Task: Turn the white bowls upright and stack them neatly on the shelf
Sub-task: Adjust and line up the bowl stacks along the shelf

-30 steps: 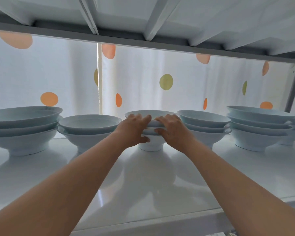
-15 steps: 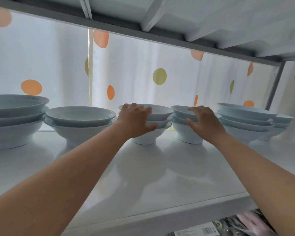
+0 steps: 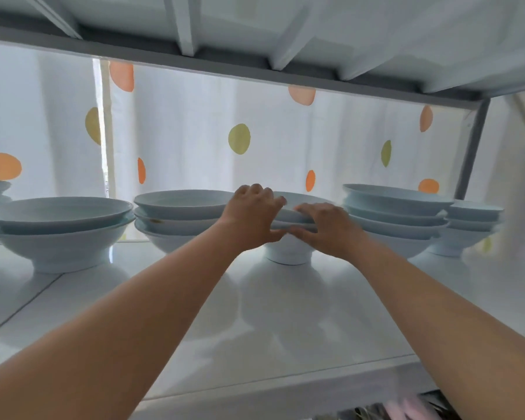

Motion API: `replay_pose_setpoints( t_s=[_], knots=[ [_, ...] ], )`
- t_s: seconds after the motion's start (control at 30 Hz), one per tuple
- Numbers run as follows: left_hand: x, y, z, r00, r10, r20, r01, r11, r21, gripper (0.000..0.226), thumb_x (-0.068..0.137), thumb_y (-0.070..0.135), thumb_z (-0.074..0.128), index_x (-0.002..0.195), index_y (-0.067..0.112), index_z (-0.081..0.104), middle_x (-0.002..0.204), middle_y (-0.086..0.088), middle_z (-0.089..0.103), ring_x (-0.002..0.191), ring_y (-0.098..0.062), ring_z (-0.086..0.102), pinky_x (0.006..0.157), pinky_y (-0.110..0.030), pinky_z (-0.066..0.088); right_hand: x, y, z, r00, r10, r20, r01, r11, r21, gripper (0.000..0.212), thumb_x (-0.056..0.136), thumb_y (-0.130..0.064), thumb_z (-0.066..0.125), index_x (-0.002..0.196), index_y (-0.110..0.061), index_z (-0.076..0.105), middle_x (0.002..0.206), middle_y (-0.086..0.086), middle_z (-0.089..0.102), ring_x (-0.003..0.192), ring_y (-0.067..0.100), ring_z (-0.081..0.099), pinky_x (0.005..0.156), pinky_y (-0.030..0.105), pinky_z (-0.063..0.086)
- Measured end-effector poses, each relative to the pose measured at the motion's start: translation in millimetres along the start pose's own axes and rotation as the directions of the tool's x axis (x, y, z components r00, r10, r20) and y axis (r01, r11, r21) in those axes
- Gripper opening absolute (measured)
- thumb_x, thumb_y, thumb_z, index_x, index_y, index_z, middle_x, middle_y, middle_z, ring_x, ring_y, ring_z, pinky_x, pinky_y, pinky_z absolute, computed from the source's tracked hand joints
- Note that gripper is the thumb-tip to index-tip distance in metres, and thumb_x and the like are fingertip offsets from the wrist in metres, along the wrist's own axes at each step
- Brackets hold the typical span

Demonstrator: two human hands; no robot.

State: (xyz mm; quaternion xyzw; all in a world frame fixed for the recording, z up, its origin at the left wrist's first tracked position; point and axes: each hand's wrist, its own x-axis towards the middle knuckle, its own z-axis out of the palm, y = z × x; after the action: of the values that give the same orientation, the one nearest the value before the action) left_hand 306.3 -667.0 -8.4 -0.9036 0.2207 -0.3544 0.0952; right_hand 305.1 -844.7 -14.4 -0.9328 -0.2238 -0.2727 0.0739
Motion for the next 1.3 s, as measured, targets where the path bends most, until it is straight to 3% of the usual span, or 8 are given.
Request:
replay_pose_setpoints(
  t_s=[0.13, 0.3, 0.43, 0.7, 0.87, 1.1, 1.2, 1.3],
  knots=[
    [15, 20, 8, 0.979, -0.023, 0.203, 0.036, 0.997, -0.064, 0.08, 0.069, 0.067, 0.065, 0.134, 0.026, 0.041, 0.125, 0.001, 0.059, 0.117, -0.023, 0.053, 0.1, -0.037, 0.038, 1, 11, 1, 0.996, -0.049, 0.069, 0.052, 0.998, -0.034, 0.058, 0.081, -0.048, 0.062, 0.131, -0.023, 0.046, 0.119, 0.007, 0.061, 0.11, 0.027, 0.055, 0.095, 0.043, 0.042],
    [23, 22, 1, 0.983, -0.066, 0.172, 0.069, 0.998, -0.013, 0.045, 0.079, 0.051, 0.066, 0.112, 0.023, 0.055, 0.107, 0.001, 0.066, 0.097, -0.021, 0.062, 0.077, -0.03, 0.038, 8, 17, 1, 0.993, -0.086, 0.076, 0.086, 0.996, 0.009, 0.04, 0.08, -0.033, 0.065, 0.116, -0.019, 0.054, 0.111, 0.008, 0.062, 0.105, 0.027, 0.054, 0.084, 0.034, 0.037],
    [21, 21, 4, 0.976, -0.098, 0.196, 0.113, 0.991, -0.069, 0.046, 0.076, 0.05, 0.067, 0.111, 0.023, 0.055, 0.105, 0.002, 0.065, 0.098, -0.022, 0.06, 0.074, -0.029, 0.038, 4, 19, 1, 0.991, -0.119, 0.053, 0.114, 0.99, 0.084, 0.048, 0.08, -0.031, 0.066, 0.125, -0.02, 0.053, 0.115, 0.009, 0.06, 0.108, 0.026, 0.052, 0.088, 0.035, 0.041],
    [37, 29, -5, 0.948, -0.119, 0.295, 0.193, 0.952, -0.236, 0.05, 0.073, 0.075, 0.053, 0.104, 0.035, 0.052, 0.094, 0.007, 0.059, 0.09, -0.018, 0.055, 0.073, -0.03, 0.04, -8, 90, -52, 0.96, -0.023, -0.281, 0.022, 1.0, -0.007, 0.041, 0.088, -0.032, 0.058, 0.124, -0.011, 0.055, 0.114, 0.016, 0.062, 0.11, 0.036, 0.052, 0.095, 0.042, 0.041],
    [53, 59, -4, 0.945, -0.095, 0.313, 0.149, 0.977, -0.152, 0.059, 0.07, 0.073, 0.058, 0.109, 0.029, 0.054, 0.082, 0.006, 0.051, 0.083, -0.018, 0.052, 0.066, -0.029, 0.035, -21, 136, -70, 0.97, 0.228, 0.078, -0.217, 0.968, -0.128, 0.056, 0.082, -0.055, 0.058, 0.123, -0.017, 0.053, 0.117, 0.012, 0.063, 0.106, 0.031, 0.056, 0.084, 0.038, 0.045],
    [61, 59, 1, 0.941, -0.081, 0.328, 0.113, 0.99, -0.081, 0.037, 0.07, 0.051, 0.07, 0.085, 0.029, 0.045, 0.073, 0.01, 0.046, 0.083, -0.018, 0.053, 0.054, -0.026, 0.03, -24, 141, -70, 0.981, 0.171, 0.087, -0.16, 0.979, -0.123, 0.054, 0.063, -0.063, 0.073, 0.082, -0.015, 0.057, 0.077, 0.002, 0.059, 0.078, 0.024, 0.056, 0.062, 0.031, 0.038],
    [59, 60, 1, 0.943, -0.098, 0.317, 0.133, 0.987, -0.09, 0.036, 0.071, 0.048, 0.069, 0.094, 0.029, 0.049, 0.081, 0.007, 0.053, 0.085, -0.019, 0.054, 0.058, -0.026, 0.033, -25, 141, -72, 0.985, 0.163, 0.059, -0.157, 0.983, -0.096, 0.058, 0.064, -0.06, 0.075, 0.103, -0.02, 0.058, 0.092, 0.004, 0.062, 0.091, 0.027, 0.057, 0.07, 0.032, 0.041],
    [54, 62, 4, 0.959, -0.08, 0.273, 0.1, 0.993, -0.059, 0.07, 0.071, 0.052, 0.07, 0.132, 0.036, 0.04, 0.113, 0.0, 0.06, 0.103, -0.022, 0.054, 0.08, -0.032, 0.042, -35, 144, -68, 0.995, 0.091, -0.038, -0.095, 0.986, -0.136, 0.091, 0.058, -0.063, 0.076, 0.134, -0.028, 0.04, 0.118, 0.01, 0.056, 0.111, 0.029, 0.05, 0.091, 0.04, 0.041]
  ],
)
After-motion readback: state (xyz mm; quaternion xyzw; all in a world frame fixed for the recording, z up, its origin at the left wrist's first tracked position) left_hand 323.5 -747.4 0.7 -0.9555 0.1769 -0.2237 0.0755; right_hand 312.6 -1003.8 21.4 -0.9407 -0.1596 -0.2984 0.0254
